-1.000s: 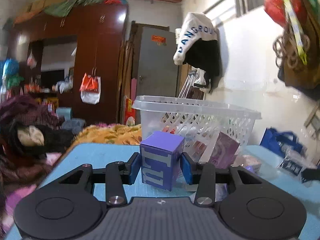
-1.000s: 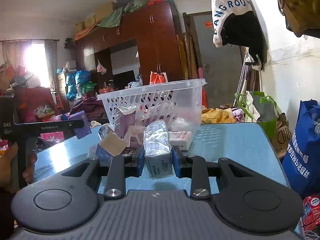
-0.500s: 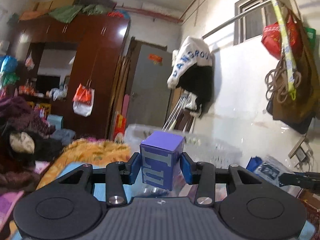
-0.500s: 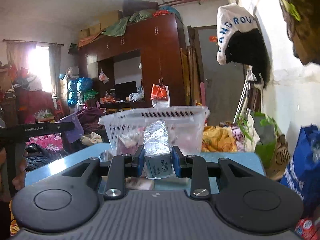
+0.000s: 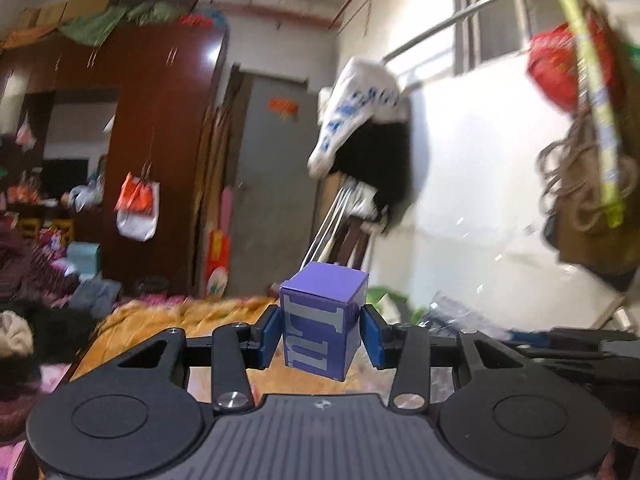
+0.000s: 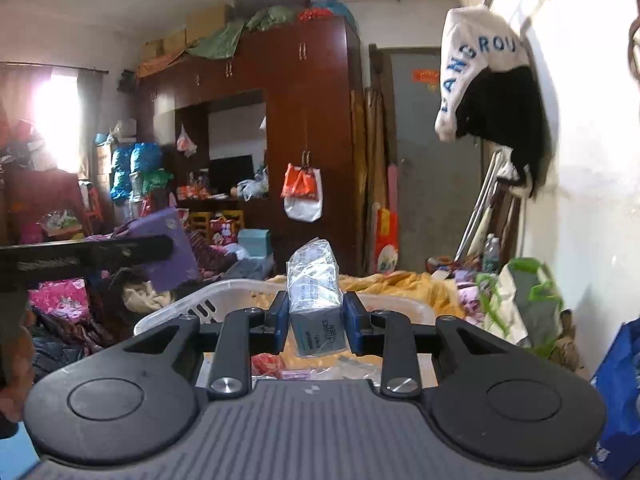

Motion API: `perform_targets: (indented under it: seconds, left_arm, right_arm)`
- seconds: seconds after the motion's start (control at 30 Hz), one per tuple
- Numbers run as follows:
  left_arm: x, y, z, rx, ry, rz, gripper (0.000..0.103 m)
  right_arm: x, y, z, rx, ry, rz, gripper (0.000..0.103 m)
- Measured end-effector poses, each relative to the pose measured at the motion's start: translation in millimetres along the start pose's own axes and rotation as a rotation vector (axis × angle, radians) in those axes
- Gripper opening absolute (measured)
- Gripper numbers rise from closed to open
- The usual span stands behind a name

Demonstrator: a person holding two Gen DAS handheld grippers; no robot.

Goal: Organize objects
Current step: 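Carry both boxes over the white basket and open both tools, then grasp another purple box with the left tool while the right grasps the pink THANK YOU box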

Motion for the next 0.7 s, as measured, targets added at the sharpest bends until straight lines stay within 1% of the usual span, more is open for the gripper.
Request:
perform_targets:
  seconds: [0.1, 0.13, 0.17, 0.2, 0.23, 0.27, 0.3, 0.33, 0.4, 0.43, 0.47, 0.57, 0.63, 0.7]
  left_arm:
    - [-8.8, 19.3, 2.9, 0.019, 0.002, 0.049, 0.047]
    - [-10.8, 25.3, 3.2, 0.039, 0.007, 0.056, 0.050]
    - [-13.0, 31.7, 3.1, 0.057, 0.019, 0.070, 0.058]
    - [-14.4, 36.3, 3.5, 0.065, 0.035, 0.101, 0.075]
    - [-16.2, 38.2, 3.2, 0.077, 0.048, 0.119, 0.077]
    - [-17.8, 34.5, 3.3, 0.084, 0.056, 0.112, 0.077]
    - [-18.9, 27.3, 4.4, 0.075, 0.052, 0.095, 0.077]
    - [-20.7, 17.8, 5.7, 0.051, 0.034, 0.079, 0.078]
    - [-26.3, -2.9, 6.3, -0.003, 0.004, 0.069, 0.080]
    - [-32.6, -16.8, 4.7, -0.021, 0.000, 0.065, 0.084]
    - [-39.3, -27.0, 1.1, -0.025, 0.000, 0.073, 0.086]
    - [-71.3, -60.7, -12.2, -0.044, 0.010, 0.093, 0.087]
    - [-91.5, -81.2, -20.2, -0.045, -0.009, 0.069, 0.087]
    - [-104.3, -92.2, -28.1, -0.069, -0.033, 0.062, 0.087]
  right_arm:
    - [-9.3, 10.5, 1.2, -0.020, -0.030, 0.010, 0.032]
    - [-10.8, 11.6, 1.8, -0.019, -0.031, 0.009, 0.034]
    - [-12.6, 11.5, 1.5, -0.016, -0.034, 0.009, 0.043]
    - [-14.8, 11.2, 1.0, -0.016, -0.036, 0.016, 0.051]
    - [-14.8, 5.4, 0.5, -0.017, -0.034, 0.007, 0.067]
    - [-15.9, -2.2, 0.0, -0.014, -0.034, -0.008, 0.082]
    - [-17.3, -11.5, -0.2, -0.007, -0.035, -0.027, 0.089]
    - [-19.4, -22.9, -0.7, 0.002, -0.036, -0.046, 0.102]
    - [-25.8, -40.1, -5.2, 0.014, -0.028, -0.056, 0.103]
    - [-32.5, -48.0, -9.1, 0.012, -0.014, -0.050, 0.103]
    - [-39.5, -52.4, -12.9, 0.009, -0.004, -0.030, 0.103]
    - [-64.7, -49.6, -23.6, -0.015, 0.023, 0.094, 0.103]
    - [-80.7, -42.7, -27.3, -0.035, 0.045, 0.176, 0.103]
    - [-88.4, -36.1, -28.0, -0.053, 0.038, 0.210, 0.103]
Point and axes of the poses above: each gripper's, at about its wrist camera, not at the fingertips, and y roughly the way its jaws point, z to its left, x to its top, the point moved 2 cm from there along y, roughly the way its jaws point, and after that the axes turned 10 degrees about y, right-handed, at the moved point
